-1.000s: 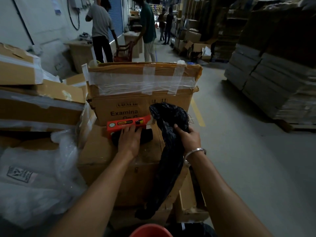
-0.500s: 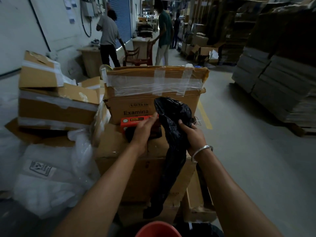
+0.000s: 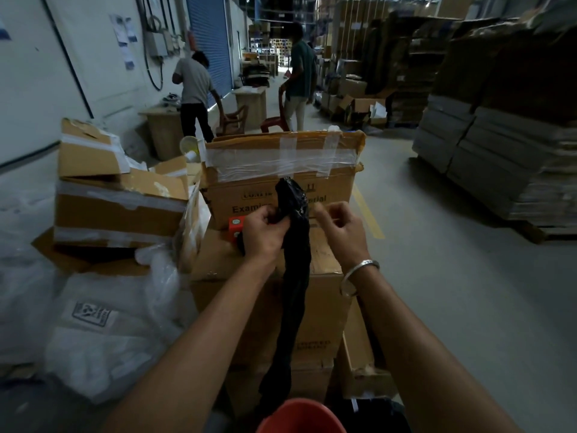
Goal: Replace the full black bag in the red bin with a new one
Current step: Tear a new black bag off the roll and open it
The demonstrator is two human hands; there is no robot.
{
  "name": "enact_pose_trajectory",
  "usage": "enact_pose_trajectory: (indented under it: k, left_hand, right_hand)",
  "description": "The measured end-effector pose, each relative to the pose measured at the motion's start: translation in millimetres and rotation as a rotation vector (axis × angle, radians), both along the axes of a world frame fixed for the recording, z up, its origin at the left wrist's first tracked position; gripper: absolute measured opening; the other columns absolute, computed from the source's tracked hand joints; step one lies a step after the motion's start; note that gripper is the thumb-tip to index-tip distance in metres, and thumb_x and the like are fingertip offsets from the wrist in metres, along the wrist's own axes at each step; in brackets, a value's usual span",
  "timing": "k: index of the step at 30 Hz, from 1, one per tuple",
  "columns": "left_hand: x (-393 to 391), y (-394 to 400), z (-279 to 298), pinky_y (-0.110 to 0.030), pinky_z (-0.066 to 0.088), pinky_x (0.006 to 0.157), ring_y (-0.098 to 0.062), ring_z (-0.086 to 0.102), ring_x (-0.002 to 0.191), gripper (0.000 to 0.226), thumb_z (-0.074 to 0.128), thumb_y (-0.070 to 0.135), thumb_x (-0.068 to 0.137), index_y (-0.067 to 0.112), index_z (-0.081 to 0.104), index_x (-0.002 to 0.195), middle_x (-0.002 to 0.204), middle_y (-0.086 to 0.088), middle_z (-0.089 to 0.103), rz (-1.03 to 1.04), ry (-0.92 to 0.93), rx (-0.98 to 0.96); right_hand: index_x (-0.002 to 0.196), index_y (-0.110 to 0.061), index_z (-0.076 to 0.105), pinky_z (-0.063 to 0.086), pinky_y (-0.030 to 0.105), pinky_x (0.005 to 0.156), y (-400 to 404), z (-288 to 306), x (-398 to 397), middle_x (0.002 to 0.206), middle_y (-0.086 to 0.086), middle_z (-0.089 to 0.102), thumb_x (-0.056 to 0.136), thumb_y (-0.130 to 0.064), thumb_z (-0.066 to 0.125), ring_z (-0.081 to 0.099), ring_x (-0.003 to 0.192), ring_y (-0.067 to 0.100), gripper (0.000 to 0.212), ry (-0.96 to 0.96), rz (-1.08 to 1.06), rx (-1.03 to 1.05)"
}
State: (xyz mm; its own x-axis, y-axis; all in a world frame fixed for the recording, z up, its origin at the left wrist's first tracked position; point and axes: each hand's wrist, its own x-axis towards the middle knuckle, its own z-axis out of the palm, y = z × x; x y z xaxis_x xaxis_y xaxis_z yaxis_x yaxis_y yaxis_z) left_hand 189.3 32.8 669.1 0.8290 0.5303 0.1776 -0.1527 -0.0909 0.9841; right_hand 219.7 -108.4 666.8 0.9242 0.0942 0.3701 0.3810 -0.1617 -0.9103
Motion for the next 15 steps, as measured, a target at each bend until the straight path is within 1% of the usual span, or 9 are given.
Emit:
enact_pose_trajectory:
  k: [2,4,5,8,9,10,12,14,15]
  left_hand:
    - [-7.5,-2.5,1.7,-0.027,0.059,0.064,-0.012,0.072,0.077,0.008,0.077,0.018,0.081,0.020,0.070,0.077,0.078,0.003,0.073,-0.006,-0.001,0.032]
    - [-16.4,-5.7,5.7,-0.027,0.059,0.063,-0.011,0.072,0.073,0.007,0.077,0.021,0.081,0.019,0.072,0.077,0.075,0.005,0.074,-0.033,-0.021,0.028]
    - [-20.9,-6.4,8.7,-0.024,0.058,0.061,-0.007,0.072,0.070,0.008,0.077,0.022,0.081,0.018,0.072,0.077,0.073,0.005,0.074,-0.039,-0.033,0.029]
    - [-32.7,0.6,18.3,-0.011,0.044,0.050,0.005,0.060,0.054,0.018,0.070,0.024,0.088,0.010,0.068,0.076,0.065,0.007,0.066,0.026,-0.075,0.079]
    - [-35.4,4.8,21.1,-0.011,0.039,0.048,0.003,0.056,0.053,0.021,0.065,0.026,0.092,0.009,0.066,0.078,0.064,0.006,0.062,0.064,-0.080,0.109]
    - [-36.7,9.8,22.4,-0.014,0.037,0.048,-0.003,0.052,0.055,0.025,0.060,0.028,0.095,0.009,0.063,0.080,0.064,0.005,0.057,0.108,-0.077,0.136]
    - [-40.5,16.9,24.2,-0.019,0.034,0.050,-0.010,0.044,0.058,0.030,0.051,0.031,0.100,0.008,0.057,0.081,0.064,0.001,0.050,0.165,-0.062,0.170]
    - [-44.9,18.2,25.7,-0.017,0.032,0.051,-0.012,0.044,0.062,0.036,0.048,0.037,0.100,0.007,0.054,0.080,0.066,-0.003,0.048,0.154,-0.040,0.175]
    - [-47.9,18.6,26.4,-0.019,0.036,0.056,-0.015,0.048,0.065,0.043,0.049,0.044,0.098,0.005,0.055,0.080,0.068,-0.006,0.051,0.124,-0.032,0.153]
  right_hand:
    - [0.100,-0.022,0.064,0.055,0.017,0.068,0.0,2.2,-8.3,0.090,-0.010,0.068,0.075,-0.049,0.075,0.066,0.081,0.002,0.038,0.000,0.079,-0.159]
    - [0.093,-0.020,0.069,0.058,0.022,0.069,1.6,2.3,-11.5,0.087,-0.007,0.071,0.080,-0.032,0.076,0.069,0.083,0.007,0.019,-0.026,0.025,-0.217]
    - [0.087,-0.020,0.069,0.058,0.027,0.069,0.7,1.9,-11.3,0.083,-0.004,0.071,0.084,-0.023,0.073,0.069,0.081,0.012,0.006,-0.013,-0.008,-0.174]
    - [0.076,-0.019,0.064,0.059,0.046,0.073,-11.1,7.6,-12.3,0.077,0.007,0.069,0.086,-0.017,0.064,0.068,0.079,0.029,0.011,0.094,-0.138,0.000]
    - [0.077,-0.017,0.063,0.058,0.047,0.073,-17.1,9.3,-11.0,0.078,0.011,0.068,0.086,-0.016,0.061,0.067,0.079,0.033,0.009,0.118,-0.174,0.033]
    - [0.079,-0.014,0.063,0.058,0.044,0.071,-23.4,12.3,-12.4,0.079,0.012,0.067,0.088,-0.014,0.058,0.066,0.077,0.032,0.010,0.137,-0.206,0.035]
    - [0.086,-0.012,0.065,0.051,0.036,0.067,-34.6,17.0,-15.1,0.079,0.009,0.064,0.092,-0.008,0.053,0.061,0.074,0.026,0.014,0.142,-0.257,0.038]
    - [0.094,-0.011,0.069,0.052,0.038,0.071,-45.3,20.3,-17.5,0.083,0.007,0.066,0.094,-0.010,0.054,0.061,0.078,0.023,0.015,0.102,-0.293,0.031]
    - [0.096,-0.009,0.070,0.051,0.038,0.074,-49.1,21.8,-18.7,0.084,0.006,0.067,0.094,-0.011,0.054,0.062,0.080,0.023,0.016,0.090,-0.307,0.028]
